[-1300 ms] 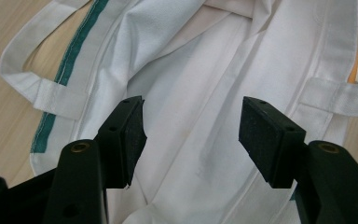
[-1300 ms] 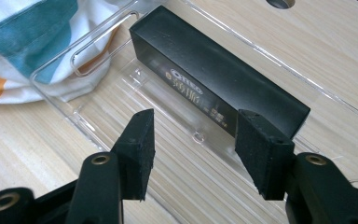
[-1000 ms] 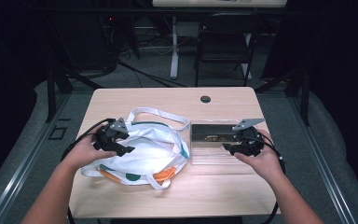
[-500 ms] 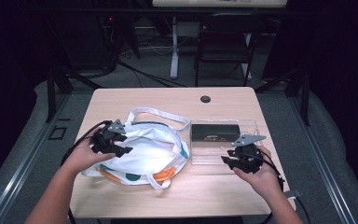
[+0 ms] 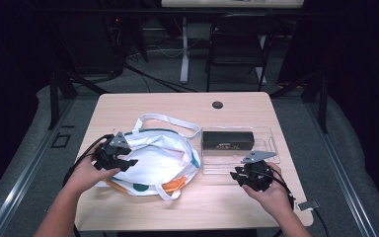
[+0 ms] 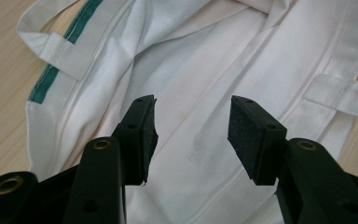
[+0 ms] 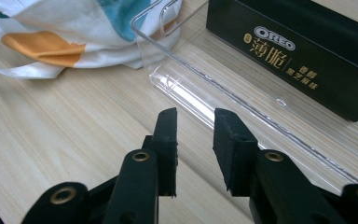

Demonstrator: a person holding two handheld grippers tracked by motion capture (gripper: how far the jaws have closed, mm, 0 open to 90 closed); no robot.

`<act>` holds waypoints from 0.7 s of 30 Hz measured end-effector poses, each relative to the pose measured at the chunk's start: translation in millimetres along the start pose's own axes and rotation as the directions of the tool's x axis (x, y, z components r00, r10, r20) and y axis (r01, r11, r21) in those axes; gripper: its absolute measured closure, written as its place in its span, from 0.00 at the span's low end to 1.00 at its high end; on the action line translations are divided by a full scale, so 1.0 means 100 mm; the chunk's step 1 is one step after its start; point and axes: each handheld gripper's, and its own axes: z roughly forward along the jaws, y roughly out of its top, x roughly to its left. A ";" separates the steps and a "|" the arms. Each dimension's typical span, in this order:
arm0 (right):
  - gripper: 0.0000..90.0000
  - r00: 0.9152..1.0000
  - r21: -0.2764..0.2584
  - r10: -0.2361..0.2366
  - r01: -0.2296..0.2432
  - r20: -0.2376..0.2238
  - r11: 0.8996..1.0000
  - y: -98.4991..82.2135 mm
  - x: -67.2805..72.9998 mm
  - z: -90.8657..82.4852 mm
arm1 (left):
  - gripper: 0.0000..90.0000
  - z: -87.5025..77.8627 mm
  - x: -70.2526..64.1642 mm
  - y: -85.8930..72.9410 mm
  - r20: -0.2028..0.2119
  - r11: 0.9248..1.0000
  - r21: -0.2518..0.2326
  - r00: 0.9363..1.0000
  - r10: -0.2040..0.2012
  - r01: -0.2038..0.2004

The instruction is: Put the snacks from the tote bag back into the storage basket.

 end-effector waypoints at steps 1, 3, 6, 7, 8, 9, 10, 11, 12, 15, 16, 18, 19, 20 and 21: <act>0.79 1.000 0.001 0.000 0.000 0.000 1.000 0.00 0.01 0.01 | 0.57 0.01 -0.01 -0.02 -0.001 1.000 -0.007 1.000 -0.012 0.012; 0.80 1.000 -0.005 0.000 0.000 0.000 1.000 -0.02 0.03 0.02 | 0.57 0.03 -0.02 -0.05 -0.012 1.000 -0.007 1.000 -0.017 0.017; 0.81 1.000 -0.006 -0.003 0.003 -0.005 1.000 -0.04 0.04 0.05 | 0.57 0.04 -0.03 -0.09 -0.013 0.999 -0.024 0.999 -0.042 0.042; 0.81 1.000 -0.003 -0.004 0.004 -0.014 1.000 -0.04 0.04 0.06 | 0.57 0.05 -0.04 -0.11 -0.015 0.998 -0.033 0.999 -0.051 0.051; 0.81 1.000 -0.004 -0.005 0.005 -0.010 1.000 -0.05 0.06 0.08 | 0.57 0.05 -0.04 -0.12 -0.016 0.998 -0.035 0.998 -0.056 0.056; 0.81 1.000 -0.004 -0.005 0.005 -0.010 1.000 -0.05 0.06 0.08 | 0.57 0.05 -0.04 -0.12 -0.016 0.998 -0.035 0.998 -0.056 0.056; 0.81 1.000 0.000 -0.010 0.010 -0.015 1.000 -0.06 0.06 0.09 | 0.57 0.06 -0.05 -0.14 -0.020 0.997 -0.044 0.998 -0.063 0.062; 0.81 1.000 0.002 -0.012 0.012 -0.022 1.000 -0.09 0.07 0.13 | 0.57 0.06 -0.06 -0.17 -0.025 0.996 -0.053 0.997 -0.072 0.071; 0.81 1.000 0.004 -0.013 0.013 -0.025 1.000 -0.09 0.07 0.15 | 0.57 0.06 -0.06 -0.19 -0.025 0.995 -0.062 0.996 -0.080 0.078; 0.80 0.999 0.009 -0.017 0.017 -0.032 1.000 -0.12 0.08 0.20 | 0.57 0.08 -0.08 -0.26 -0.026 0.990 -0.094 0.994 -0.107 0.104; 0.80 0.999 0.015 -0.020 0.021 -0.038 1.000 -0.13 0.09 0.22 | 0.57 0.08 -0.08 -0.27 -0.026 0.988 -0.103 0.993 -0.116 0.113; 0.80 0.999 0.015 -0.023 0.024 -0.040 1.000 -0.15 0.10 0.25 | 0.57 0.09 -0.09 -0.31 -0.028 0.985 -0.120 0.992 -0.125 0.121; 0.80 0.999 0.017 -0.025 0.026 -0.043 1.000 -0.16 0.10 0.26 | 0.57 0.09 -0.10 -0.32 -0.029 0.985 -0.124 0.992 -0.127 0.122; 0.80 0.999 0.015 -0.029 0.030 -0.041 0.999 -0.17 0.10 0.27 | 0.57 0.09 -0.10 -0.32 -0.027 0.985 -0.125 0.992 -0.125 0.120; 0.80 0.999 0.013 -0.033 0.033 -0.043 0.999 -0.18 0.10 0.28 | 0.57 0.09 -0.11 -0.33 -0.034 0.985 -0.126 0.992 -0.125 0.120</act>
